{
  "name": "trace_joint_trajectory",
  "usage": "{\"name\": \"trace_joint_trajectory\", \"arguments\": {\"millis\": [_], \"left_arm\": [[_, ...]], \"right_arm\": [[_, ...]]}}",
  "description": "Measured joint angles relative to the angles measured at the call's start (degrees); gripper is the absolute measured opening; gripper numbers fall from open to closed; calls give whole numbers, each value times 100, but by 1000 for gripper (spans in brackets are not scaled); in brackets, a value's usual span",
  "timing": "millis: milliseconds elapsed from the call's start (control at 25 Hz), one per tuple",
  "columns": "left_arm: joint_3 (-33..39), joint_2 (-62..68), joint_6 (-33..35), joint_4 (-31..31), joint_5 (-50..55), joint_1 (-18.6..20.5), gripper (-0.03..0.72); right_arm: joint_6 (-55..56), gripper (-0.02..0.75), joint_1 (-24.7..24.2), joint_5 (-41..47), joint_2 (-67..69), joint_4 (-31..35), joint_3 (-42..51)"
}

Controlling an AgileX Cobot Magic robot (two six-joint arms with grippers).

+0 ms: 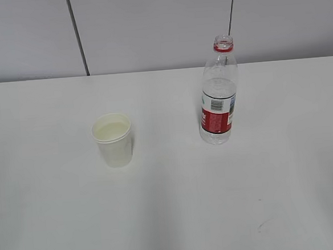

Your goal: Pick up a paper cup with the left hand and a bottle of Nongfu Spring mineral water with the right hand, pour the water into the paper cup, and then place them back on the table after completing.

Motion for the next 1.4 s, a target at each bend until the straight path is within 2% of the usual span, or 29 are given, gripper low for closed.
{"name": "trace_joint_trajectory", "arguments": {"millis": [240, 640, 960, 1400], "left_arm": [[283, -200, 0, -157, 38, 0, 552], [435, -631, 0, -225, -515, 0, 533], [524, -1444, 0, -244, -718, 0, 531], [537, -1444, 0, -244, -713, 0, 528]], "right_arm": [[252, 587, 0, 33, -1003, -87, 89], [288, 587, 0, 83, -2617, -87, 89], [361, 587, 13, 119, -2826, -87, 92], [395, 587, 396, 130, -2826, -87, 92]]}}
